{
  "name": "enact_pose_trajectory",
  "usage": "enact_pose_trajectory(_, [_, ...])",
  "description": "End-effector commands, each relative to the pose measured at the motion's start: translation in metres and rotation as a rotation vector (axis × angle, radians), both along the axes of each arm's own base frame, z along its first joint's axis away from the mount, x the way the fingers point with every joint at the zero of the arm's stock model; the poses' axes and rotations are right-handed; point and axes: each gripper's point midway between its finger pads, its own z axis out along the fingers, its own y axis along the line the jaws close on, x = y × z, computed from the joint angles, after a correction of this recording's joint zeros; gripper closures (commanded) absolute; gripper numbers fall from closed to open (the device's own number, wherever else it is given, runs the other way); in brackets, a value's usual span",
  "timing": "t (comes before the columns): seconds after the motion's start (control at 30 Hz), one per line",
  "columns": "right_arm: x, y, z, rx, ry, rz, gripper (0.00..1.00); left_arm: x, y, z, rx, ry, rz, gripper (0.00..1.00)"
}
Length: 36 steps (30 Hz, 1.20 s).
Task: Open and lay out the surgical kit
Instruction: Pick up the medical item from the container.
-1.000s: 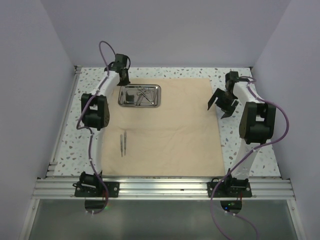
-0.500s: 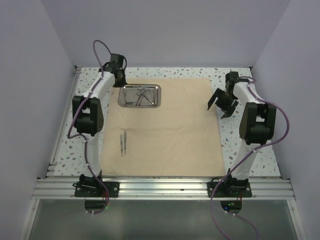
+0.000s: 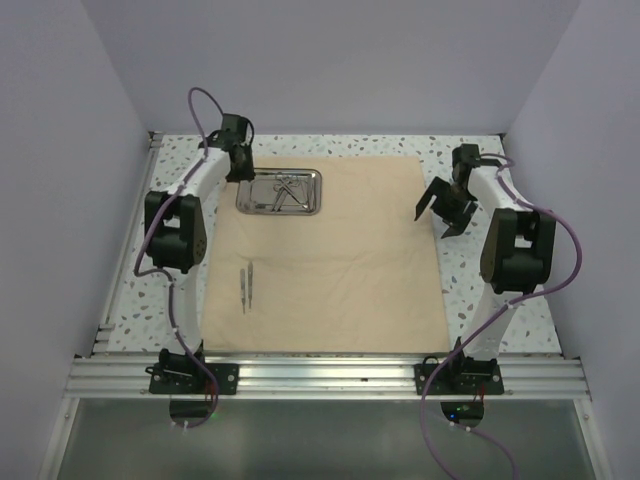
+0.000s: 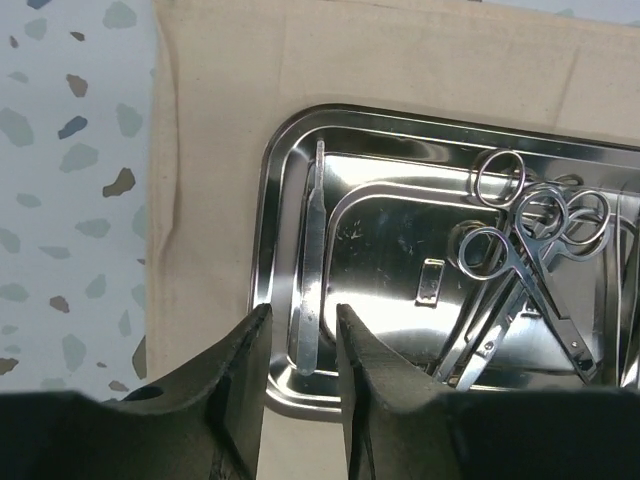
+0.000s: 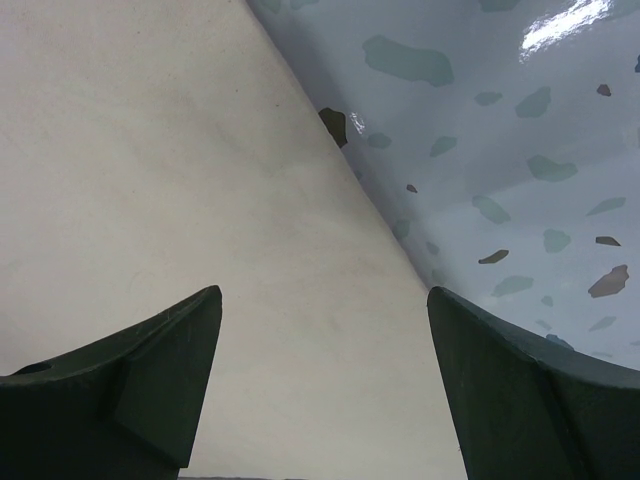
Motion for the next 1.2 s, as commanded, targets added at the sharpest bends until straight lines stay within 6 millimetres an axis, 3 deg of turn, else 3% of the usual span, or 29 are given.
enact_pose_trajectory(0.0, [0.001, 0.001, 0.019, 0.005, -0.058, 0.01, 0.13, 0.014, -0.003, -0.019, -0.032, -0.007, -0.011, 0.64])
enact_pose_trajectory(0.17, [-0.001, -0.004, 0.021, -0.023, -0.051, 0.014, 0.13, 0.035, -0.008, -0.032, -0.036, -0.011, -0.019, 0.64])
enact_pose_trajectory(0.23, [0.001, -0.006, 0.02, -0.034, -0.048, 0.016, 0.13, 0.048, -0.009, -0.027, -0.034, -0.034, -0.018, 0.64])
enact_pose_trajectory(0.27, [0.002, -0.006, 0.02, -0.037, -0.048, 0.012, 0.13, 0.049, -0.008, -0.039, -0.028, -0.012, -0.015, 0.64])
enact_pose_trajectory(0.43, [0.011, -0.008, 0.021, -0.041, -0.048, 0.003, 0.13, 0.062, -0.003, -0.047, 0.003, -0.014, 0.002, 0.64])
enact_pose_trajectory(0.7, [0.025, -0.009, 0.014, -0.044, -0.025, -0.004, 0.13, 0.044, 0.004, -0.074, 0.034, 0.067, 0.024, 0.71])
enact_pose_trajectory(0.8, [0.029, -0.006, 0.008, -0.027, -0.016, -0.006, 0.13, 0.031, 0.008, -0.087, 0.05, 0.105, 0.026, 0.76])
enact_pose_trajectory(1.03, [0.033, -0.005, 0.003, -0.017, -0.007, -0.008, 0.13, 0.014, 0.007, -0.109, 0.043, 0.17, 0.025, 0.99])
enact_pose_trajectory(1.17, [0.035, -0.005, 0.003, -0.015, -0.004, -0.003, 0.13, 0.013, 0.003, -0.115, 0.026, 0.176, 0.012, 1.0])
